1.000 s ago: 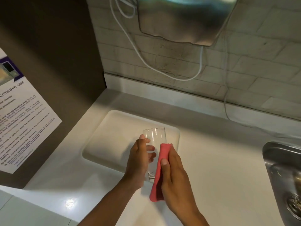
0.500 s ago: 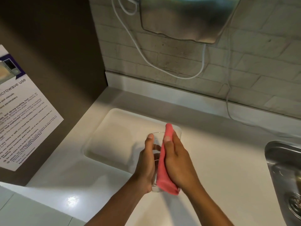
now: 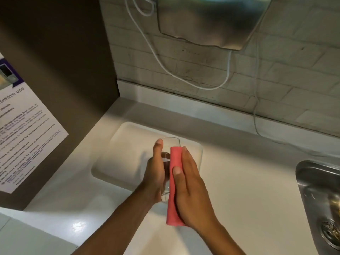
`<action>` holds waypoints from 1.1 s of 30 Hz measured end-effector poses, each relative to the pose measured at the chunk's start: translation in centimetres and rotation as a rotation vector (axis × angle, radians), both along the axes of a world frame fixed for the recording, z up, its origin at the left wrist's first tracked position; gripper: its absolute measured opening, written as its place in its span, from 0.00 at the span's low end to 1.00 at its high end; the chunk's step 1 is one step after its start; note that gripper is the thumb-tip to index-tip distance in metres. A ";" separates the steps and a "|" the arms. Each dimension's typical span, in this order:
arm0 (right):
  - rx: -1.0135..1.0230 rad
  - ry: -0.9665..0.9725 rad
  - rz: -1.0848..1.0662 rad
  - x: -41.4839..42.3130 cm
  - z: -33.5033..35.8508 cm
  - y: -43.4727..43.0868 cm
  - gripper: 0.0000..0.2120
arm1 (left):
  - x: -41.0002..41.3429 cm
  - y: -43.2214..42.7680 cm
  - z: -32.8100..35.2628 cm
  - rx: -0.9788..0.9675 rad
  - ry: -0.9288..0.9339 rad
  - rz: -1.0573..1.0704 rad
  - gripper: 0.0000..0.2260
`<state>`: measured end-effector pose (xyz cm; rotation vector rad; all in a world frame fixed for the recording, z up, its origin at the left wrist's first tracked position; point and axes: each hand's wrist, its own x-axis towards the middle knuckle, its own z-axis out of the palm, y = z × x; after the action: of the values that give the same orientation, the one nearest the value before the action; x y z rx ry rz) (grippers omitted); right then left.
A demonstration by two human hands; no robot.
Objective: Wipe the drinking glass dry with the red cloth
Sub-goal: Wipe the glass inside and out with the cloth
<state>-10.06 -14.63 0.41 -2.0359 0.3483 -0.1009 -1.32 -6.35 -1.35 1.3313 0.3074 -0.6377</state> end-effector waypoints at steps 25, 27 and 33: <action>0.112 -0.001 0.074 1.2 0.9 -0.9 0.18 | 1.0 0.8 0.8 -0.007 0.030 -0.004 0.39; 0.403 0.127 0.033 2.1 1.2 -2.1 0.24 | 0.2 0.7 1.0 -0.032 0.052 -0.066 0.42; 0.331 0.060 -0.053 2.7 1.0 -2.5 0.23 | 0.3 0.7 1.0 0.007 -0.162 -0.053 0.46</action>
<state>-7.37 -17.14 1.40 -1.7055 0.4274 -0.0129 -0.99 -5.69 -0.32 1.3926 0.1441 -0.5694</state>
